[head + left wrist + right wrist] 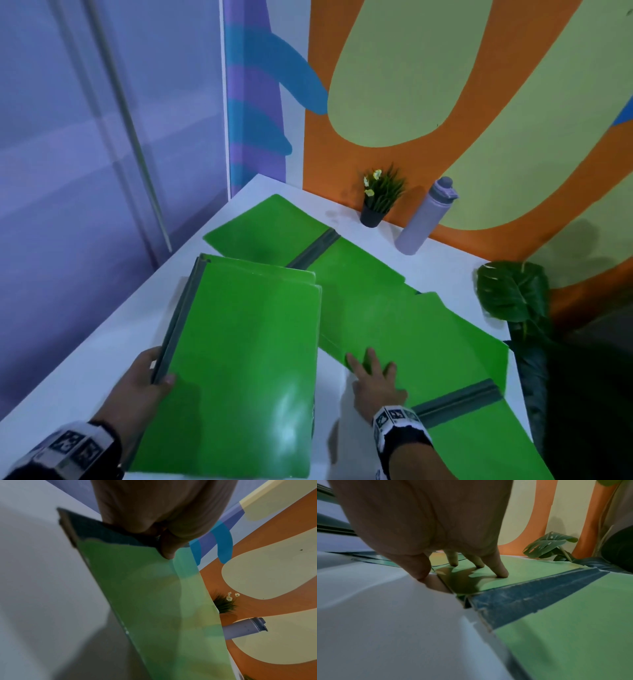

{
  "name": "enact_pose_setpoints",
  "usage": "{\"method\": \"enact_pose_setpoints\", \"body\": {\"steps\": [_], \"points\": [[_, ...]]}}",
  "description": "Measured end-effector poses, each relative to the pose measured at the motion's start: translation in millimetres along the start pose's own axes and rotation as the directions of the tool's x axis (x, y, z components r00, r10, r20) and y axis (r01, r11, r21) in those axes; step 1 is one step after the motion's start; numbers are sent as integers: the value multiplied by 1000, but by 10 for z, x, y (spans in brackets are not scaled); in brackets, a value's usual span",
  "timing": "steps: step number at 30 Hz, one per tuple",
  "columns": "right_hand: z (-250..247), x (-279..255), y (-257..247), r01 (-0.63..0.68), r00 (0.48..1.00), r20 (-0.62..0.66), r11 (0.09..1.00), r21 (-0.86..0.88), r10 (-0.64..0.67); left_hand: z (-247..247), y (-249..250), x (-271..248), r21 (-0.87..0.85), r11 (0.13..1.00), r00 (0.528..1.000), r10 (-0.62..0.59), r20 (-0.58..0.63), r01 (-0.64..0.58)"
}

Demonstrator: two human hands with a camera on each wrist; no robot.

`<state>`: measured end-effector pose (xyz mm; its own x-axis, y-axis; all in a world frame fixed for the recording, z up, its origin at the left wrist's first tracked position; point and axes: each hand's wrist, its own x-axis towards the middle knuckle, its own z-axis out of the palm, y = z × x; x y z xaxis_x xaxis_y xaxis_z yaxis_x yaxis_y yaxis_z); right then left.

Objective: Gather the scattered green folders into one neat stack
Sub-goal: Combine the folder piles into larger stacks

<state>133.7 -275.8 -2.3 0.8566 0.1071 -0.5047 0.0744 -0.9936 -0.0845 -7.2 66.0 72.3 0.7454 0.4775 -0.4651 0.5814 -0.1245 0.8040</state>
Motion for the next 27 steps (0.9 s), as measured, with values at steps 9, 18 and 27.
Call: {"method": "enact_pose_setpoints", "body": {"steps": [9, 18, 27], "points": [[431, -939, -213, 105, 991, 83, 994, -1, -105, 100, -33, 48, 91, 995, 999, 47, -4, -46], [705, -1652, -129, 200, 978, 51, 979, 30, -201, 194, -82, 8, 160, 985, 995, 50, 87, -63], [275, -1577, -37, -104, 985, 53, 327, 939, 162, 605, -37, -144, 95, 991, 944, 59, 324, -95]]}}
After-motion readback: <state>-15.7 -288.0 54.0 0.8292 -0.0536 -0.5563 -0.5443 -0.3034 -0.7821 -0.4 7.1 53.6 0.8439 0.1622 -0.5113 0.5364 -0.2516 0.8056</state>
